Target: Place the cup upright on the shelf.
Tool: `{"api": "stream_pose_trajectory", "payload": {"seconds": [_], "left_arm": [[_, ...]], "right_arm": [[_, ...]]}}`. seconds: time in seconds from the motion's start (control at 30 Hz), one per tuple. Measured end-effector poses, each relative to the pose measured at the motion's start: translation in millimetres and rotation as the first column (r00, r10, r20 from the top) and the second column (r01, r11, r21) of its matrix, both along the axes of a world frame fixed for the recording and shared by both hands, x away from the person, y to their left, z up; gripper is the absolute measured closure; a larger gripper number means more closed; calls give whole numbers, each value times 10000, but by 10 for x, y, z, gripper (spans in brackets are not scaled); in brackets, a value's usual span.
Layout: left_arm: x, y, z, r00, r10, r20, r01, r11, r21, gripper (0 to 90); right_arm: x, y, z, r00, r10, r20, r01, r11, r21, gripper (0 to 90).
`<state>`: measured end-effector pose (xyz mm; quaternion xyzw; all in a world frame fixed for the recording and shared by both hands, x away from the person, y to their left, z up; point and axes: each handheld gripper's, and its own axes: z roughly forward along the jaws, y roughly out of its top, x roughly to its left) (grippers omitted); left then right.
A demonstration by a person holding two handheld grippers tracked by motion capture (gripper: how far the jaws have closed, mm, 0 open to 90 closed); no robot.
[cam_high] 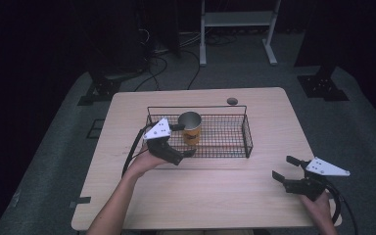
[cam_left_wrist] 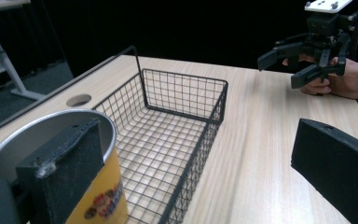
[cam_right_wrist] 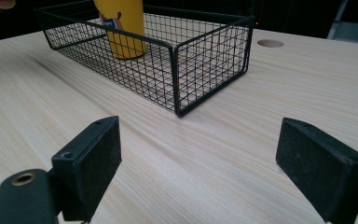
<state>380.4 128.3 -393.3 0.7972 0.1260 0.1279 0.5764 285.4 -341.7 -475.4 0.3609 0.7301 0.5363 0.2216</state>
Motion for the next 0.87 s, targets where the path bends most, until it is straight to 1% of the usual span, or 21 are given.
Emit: {"api": "stream_pose_trajectory", "payload": {"seconds": [0.2, 0.27, 0.33, 0.37, 0.4, 0.47, 0.57, 0.6, 0.63, 0.7, 0.73, 0.77, 0.83, 0.87], "left_arm": [[-102, 28, -63, 10000, 32, -72, -32, 10000, -13, 14], [-151, 49, -92, 10000, 5, -82, -6, 10000, -98, 14], [-184, 62, -116, 9999, 46, -92, -46, 10000, -1, 14], [-205, 71, -125, 9999, 91, -55, -91, 10000, -3, 14], [-232, 80, -133, 9999, 98, -71, -99, 9999, -122, 14], [-275, 88, -137, 10000, 81, 2, -81, 9998, -197, 14], [-336, 85, -132, 10000, 17, 38, -16, 9999, -157, 14], [-366, 87, -136, 9999, 4, 130, -1, 9997, -233, 14], [-406, 86, -142, 9999, -56, 120, 59, 9995, -296, 14], [-472, 86, -153, 9998, -83, 205, 90, 9995, -316, 14], [-508, 87, -157, 9998, -106, 162, 111, 9994, -339, 14], [-554, 88, -169, 9998, -143, 171, 150, 9989, -451, 15], [-655, 87, -188, 9995, -178, 274, 187, 9993, -338, 15], [-701, 90, -201, 9995, -194, 257, 202, 9993, -321, 14]], "right_arm": [[1, 0, -1, 10000, -15, -10, 15, 10000, 4, 130], [0, 1, -1, 10000, 2, -8, -2, 10000, -13, 130], [0, 0, 0, 10000, -4, -5, 4, 10000, -3, 130], [2, -3, -1, 10000, 6, 0, -6, 10000, 10, 130], [1, -4, 0, 10000, 18, 3, -18, 10000, 26, 130], [-2, -3, 0, 10000, 21, 31, -21, 10000, 17, 130], [-1, -6, 0, 10000, 33, 29, -33, 10000, 32, 131], [-1, -6, 0, 10000, 30, 26, -30, 10000, 41, 131], [-1, -6, 0, 10000, 31, 40, -31, 10000, 39, 130], [-2, -4, 0, 10000, 28, 22, -28, 10000, 13, 131], [-3, -3, -1, 10000, 25, 19, -25, 10000, 8, 131], [-3, -4, 0, 10000, 21, 24, -21, 10000, 8, 131], [-1, -7, 0, 10000, 28, 37, -29, 10000, 23, 131], [0, -10, 0, 10000, 33, 44, -33, 10000, 37, 130]]}}
